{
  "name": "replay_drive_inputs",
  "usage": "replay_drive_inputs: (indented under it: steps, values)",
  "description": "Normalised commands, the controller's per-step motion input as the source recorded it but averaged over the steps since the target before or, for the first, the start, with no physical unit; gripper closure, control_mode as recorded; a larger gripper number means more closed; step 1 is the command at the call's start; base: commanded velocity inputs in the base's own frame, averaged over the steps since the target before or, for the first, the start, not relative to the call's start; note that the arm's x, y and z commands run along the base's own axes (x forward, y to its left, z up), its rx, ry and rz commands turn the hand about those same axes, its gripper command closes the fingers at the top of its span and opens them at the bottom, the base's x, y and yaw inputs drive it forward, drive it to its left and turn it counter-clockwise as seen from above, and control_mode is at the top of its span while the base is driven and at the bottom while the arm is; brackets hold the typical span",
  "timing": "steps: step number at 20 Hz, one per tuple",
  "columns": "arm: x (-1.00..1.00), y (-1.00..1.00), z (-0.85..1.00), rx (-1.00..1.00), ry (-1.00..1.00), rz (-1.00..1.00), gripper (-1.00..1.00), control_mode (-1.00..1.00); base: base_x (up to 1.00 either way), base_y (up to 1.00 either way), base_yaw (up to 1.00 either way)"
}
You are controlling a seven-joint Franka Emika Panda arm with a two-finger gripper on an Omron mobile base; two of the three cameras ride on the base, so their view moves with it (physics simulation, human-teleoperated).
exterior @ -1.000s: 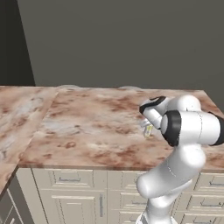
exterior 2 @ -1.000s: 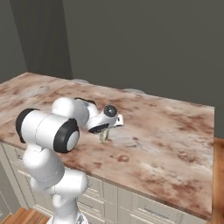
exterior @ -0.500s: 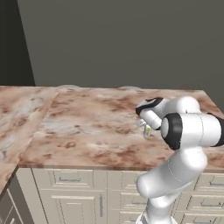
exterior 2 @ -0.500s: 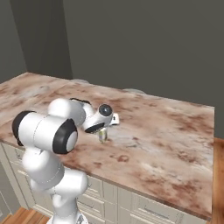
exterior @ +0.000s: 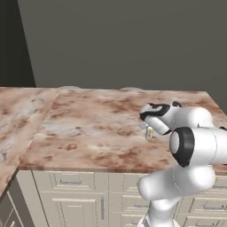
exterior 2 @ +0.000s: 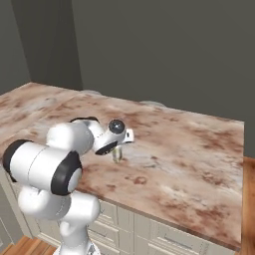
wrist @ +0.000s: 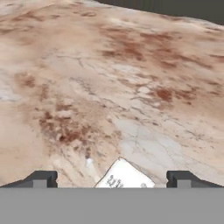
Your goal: Move the drinks to the dining counter.
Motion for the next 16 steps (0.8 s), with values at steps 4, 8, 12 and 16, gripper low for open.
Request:
replay_drive_inputs:
  steps: [4,8,12,16]
  values:
    - [-0.46,0.02,0.54,0.00,-0.15,0.00,-1.00,-1.00,0.00,0.00,0.00]
    - [-0.71,0.01,0.46,0.00,-0.28,0.00,-1.00,-1.00,0.00,0.00,0.00]
    - [-0.88,0.01,0.22,0.00,-0.33,0.00,-1.00,-1.00,0.00,0.00,0.00]
    - [-0.60,0.11,0.06,-0.02,-0.26,0.00,-1.00,-1.00,0.00,0.00,0.00]
